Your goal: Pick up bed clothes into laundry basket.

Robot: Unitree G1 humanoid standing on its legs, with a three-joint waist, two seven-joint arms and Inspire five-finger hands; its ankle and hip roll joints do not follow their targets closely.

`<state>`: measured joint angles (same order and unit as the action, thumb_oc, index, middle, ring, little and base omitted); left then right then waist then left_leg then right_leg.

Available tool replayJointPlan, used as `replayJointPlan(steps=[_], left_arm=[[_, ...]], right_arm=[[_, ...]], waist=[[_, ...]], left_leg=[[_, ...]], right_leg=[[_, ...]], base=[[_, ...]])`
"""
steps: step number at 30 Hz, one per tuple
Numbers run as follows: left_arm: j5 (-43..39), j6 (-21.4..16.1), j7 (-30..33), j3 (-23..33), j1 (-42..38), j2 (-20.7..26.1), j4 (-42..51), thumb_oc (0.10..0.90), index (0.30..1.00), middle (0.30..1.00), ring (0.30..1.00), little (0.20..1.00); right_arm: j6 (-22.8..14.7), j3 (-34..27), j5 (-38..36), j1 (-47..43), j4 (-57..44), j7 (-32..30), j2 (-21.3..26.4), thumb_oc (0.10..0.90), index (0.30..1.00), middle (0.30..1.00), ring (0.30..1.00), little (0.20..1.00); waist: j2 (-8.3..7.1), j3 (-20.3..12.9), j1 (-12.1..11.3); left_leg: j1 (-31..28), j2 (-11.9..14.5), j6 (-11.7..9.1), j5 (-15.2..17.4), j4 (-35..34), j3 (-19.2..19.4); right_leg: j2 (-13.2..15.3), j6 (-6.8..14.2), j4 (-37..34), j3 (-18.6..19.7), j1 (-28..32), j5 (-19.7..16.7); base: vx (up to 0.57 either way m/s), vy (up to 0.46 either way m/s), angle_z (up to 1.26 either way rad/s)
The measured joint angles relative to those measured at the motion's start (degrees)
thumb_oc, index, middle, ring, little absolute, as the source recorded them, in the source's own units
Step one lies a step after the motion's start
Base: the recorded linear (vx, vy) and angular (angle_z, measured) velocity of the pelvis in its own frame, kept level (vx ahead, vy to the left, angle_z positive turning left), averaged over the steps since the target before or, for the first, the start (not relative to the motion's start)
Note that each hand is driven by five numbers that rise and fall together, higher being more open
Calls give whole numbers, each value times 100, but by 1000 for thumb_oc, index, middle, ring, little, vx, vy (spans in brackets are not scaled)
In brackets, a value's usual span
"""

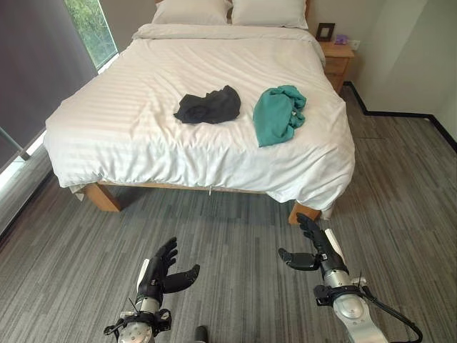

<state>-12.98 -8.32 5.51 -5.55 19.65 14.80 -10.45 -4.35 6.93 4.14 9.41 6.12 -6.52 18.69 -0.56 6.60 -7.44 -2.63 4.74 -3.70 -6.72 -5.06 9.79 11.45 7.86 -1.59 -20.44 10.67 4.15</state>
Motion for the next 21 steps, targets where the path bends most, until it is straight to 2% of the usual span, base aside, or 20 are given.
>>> replayJointPlan(steps=[6, 13, 17, 20, 21], left_arm=[[-33, 0, -27, -8, 2, -4, 0, 800, 900, 900, 900, 900], [-38, 0, 0, -13, -12, -55, 2, 800, 900, 900, 900, 900], [-37, 0, 16, -4, -18, -57, 6, 800, 900, 900, 900, 900], [-38, 1, 15, -9, -34, -69, 4, 800, 900, 900, 900, 900], [-38, 4, 13, -12, -44, -89, -7, 800, 900, 900, 900, 900]], right_arm=[[1, 0, 2, 4, 0, 4, 0, 800, 900, 900, 900, 900], [2, 0, 111, -1, 9, -6, 9, 800, 900, 900, 900, 900], [9, -13, 156, 1, 18, -15, 56, 800, 900, 900, 900, 900], [12, -13, 171, -2, 72, -16, 75, 800, 900, 900, 900, 900], [12, -16, 184, -34, 175, -22, 83, 800, 900, 900, 900, 900]], waist=[[79, -48, 30], [80, -48, 25], [57, -36, 6], [-1, 6, 30], [12, 71, 23]], left_leg=[[0, 5, 0, 0, 1, -1], [1, 11, 4, 2, 2, 5], [2, -21, 78, 52, 2, 29], [-6, -79, 148, 100, 4, 53], [-9, -61, 241, 137, 32, 58]], right_leg=[[0, 0, 32, 1, -19, 0], [-1, 0, 40, 30, -62, 1], [18, 25, 133, 38, -127, 23], [191, 125, 989, 67, -504, 266], [332, 171, 1883, 103, -927, 295]], base=[[0, 0, 0], [7, 33, -3], [3, 49, -4], [-58, 98, -2], [-27, 124, -15]])
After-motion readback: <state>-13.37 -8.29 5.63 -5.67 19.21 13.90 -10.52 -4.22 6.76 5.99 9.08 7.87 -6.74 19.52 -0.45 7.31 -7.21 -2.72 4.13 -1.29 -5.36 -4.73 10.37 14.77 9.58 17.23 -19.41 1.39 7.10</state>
